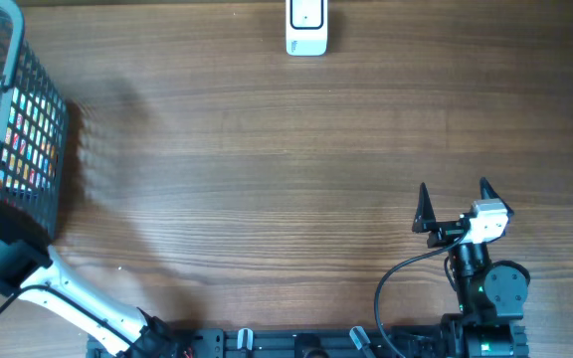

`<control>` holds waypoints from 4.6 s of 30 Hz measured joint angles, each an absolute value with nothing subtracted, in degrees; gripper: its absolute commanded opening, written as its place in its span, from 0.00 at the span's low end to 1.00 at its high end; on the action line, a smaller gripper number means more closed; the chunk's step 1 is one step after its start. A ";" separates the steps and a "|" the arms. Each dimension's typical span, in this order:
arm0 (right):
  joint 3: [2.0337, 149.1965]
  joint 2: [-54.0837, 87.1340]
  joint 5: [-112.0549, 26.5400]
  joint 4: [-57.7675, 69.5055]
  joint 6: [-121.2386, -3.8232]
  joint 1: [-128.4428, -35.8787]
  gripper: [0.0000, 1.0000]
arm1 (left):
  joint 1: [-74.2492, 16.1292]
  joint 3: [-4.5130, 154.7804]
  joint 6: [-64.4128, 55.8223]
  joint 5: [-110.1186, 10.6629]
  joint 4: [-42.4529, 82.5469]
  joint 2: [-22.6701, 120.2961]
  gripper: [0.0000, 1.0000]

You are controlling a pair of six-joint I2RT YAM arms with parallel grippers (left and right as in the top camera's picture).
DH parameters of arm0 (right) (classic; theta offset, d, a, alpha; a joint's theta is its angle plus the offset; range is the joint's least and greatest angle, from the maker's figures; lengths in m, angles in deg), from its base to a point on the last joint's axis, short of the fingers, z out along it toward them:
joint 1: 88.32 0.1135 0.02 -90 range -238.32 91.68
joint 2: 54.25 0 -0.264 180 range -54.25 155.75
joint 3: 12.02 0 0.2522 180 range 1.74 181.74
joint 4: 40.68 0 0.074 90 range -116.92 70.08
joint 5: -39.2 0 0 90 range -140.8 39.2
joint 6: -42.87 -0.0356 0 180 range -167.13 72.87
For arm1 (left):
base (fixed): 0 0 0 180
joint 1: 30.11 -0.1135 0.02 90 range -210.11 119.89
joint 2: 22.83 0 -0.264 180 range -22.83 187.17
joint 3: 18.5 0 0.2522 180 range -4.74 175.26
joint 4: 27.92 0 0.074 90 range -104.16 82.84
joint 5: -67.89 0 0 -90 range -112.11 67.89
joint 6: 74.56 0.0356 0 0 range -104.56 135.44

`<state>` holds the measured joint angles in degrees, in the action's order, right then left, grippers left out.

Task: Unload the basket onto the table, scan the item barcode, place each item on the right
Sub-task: 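Grasp the red snack bag with the left gripper, then lift the red bag out of the basket toward the table center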

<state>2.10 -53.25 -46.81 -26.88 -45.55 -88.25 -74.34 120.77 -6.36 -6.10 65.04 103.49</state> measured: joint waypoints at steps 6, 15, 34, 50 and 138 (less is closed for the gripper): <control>2.12 -53.25 -46.81 -26.88 -45.55 -88.25 1.00 | -77.35 114.19 -7.41 -6.08 60.73 103.51 1.00; 2.12 -53.25 -46.81 -26.88 -45.55 -88.25 1.00 | -77.35 106.45 -6.71 -6.08 55.36 103.51 1.00; 2.12 -53.25 -46.81 -26.88 -45.55 -88.25 1.00 | -78.51 101.58 -2.19 -7.19 44.38 103.82 0.93; 2.12 -53.25 -46.81 -26.88 -45.55 -88.25 1.00 | -78.99 102.61 -1.20 -12.83 43.88 105.11 0.04; 2.12 -53.25 -46.81 -26.88 -45.55 -88.25 1.00 | -27.17 101.14 -6.01 -30.03 46.92 103.86 0.26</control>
<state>2.12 -53.25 -46.81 -26.88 -45.55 -88.25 -27.17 101.14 -6.01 -30.03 46.92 103.86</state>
